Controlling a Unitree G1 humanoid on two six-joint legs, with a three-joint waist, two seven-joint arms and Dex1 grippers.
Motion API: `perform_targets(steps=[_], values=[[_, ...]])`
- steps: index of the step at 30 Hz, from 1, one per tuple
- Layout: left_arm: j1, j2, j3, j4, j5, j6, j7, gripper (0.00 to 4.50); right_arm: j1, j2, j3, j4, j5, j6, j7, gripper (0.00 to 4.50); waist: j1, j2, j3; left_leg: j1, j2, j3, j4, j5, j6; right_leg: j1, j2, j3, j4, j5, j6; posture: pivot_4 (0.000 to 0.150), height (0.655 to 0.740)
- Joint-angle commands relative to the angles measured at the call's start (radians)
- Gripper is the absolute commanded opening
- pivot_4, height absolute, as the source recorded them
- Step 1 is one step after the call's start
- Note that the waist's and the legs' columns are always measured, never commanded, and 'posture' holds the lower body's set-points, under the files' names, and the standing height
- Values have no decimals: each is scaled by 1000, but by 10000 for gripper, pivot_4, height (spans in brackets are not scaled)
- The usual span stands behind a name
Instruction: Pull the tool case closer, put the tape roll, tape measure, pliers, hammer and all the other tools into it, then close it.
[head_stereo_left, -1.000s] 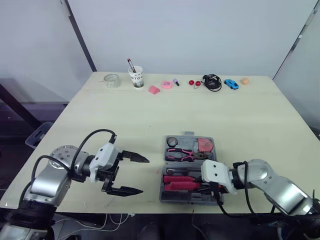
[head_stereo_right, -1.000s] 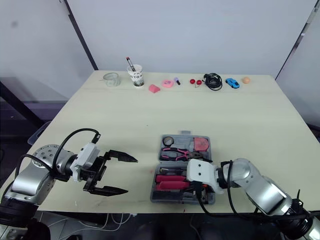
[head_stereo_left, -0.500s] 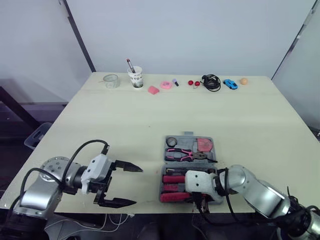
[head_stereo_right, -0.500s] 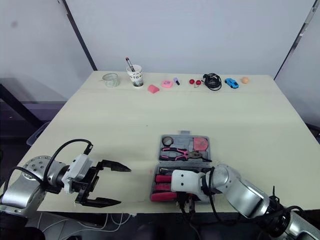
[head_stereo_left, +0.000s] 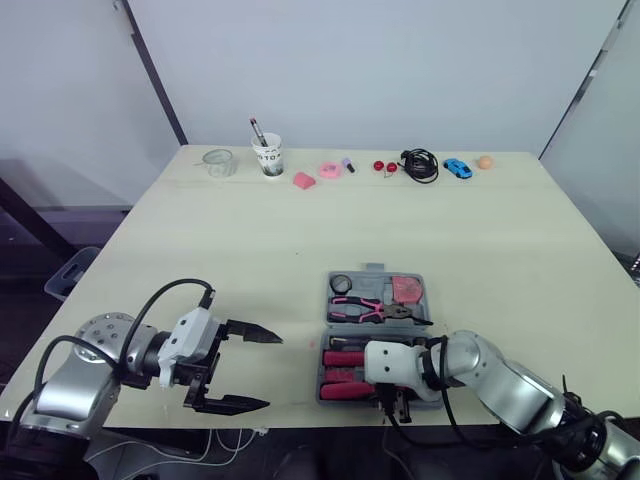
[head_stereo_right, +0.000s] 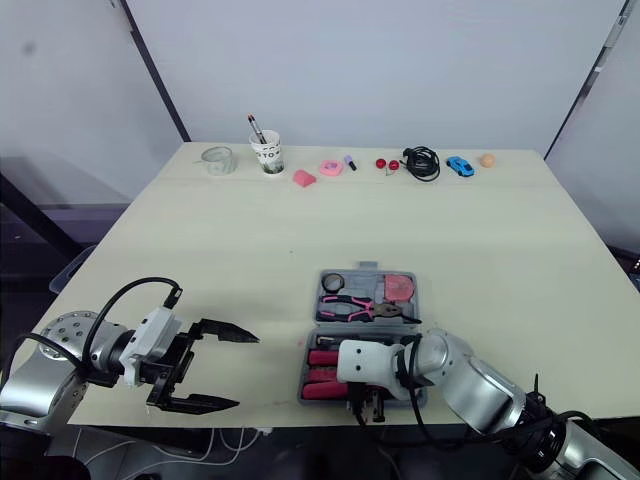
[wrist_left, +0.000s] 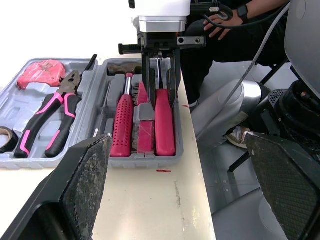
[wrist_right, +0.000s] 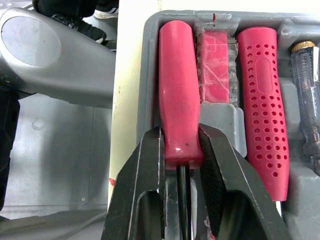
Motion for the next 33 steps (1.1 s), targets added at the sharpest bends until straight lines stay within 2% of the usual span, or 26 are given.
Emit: perform_targets(steps=[1,2,3,5,25,31,33], values=[[-7,9,20,-14,-14,-6,-45,45000,0,7,-5,6,-9,-15,-3,4208,0,0,0,0,0,0,0,0,0,0,0,0,0,0,0,1500,7400],[-8,8,19,-14,-13,-6,-44,45000,2,5,-5,6,-8,-15,-1,4208,0,0,0,0,0,0,0,0,0,0,0,0,0,0,0,1500,7400],[-10,8,17,-13,-13,-5,-44,45000,4,2,-8,6,-8,-17,0,9208,0,0,0,0,0,0,0,0,0,0,0,0,0,0,0,1500,7400],[-15,6,15,-8,-12,-4,-45,45000,8,1,-16,8,-10,-30,-5,14995,1,0,0,0,0,0,0,0,0,0,1,0,0,0,-1,1500,7400],[-44,-7,1,14,-13,4,-51,45000,58,-20,-142,-58,132,-48,54,14995,3,0,0,0,0,0,0,0,0,0,0,0,0,0,-1,1500,7400],[-54,-6,-4,20,-14,3,-53,45000,90,13,-169,-22,168,-130,44,14995,3,0,0,0,0,0,0,0,0,0,0,0,0,0,-1,1500,7400],[-57,-7,-5,19,-14,4,-51,45000,105,28,-180,-10,185,-153,42,9824,4,0,0,0,0,1,0,0,0,0,0,0,0,0,0,1500,7400]])
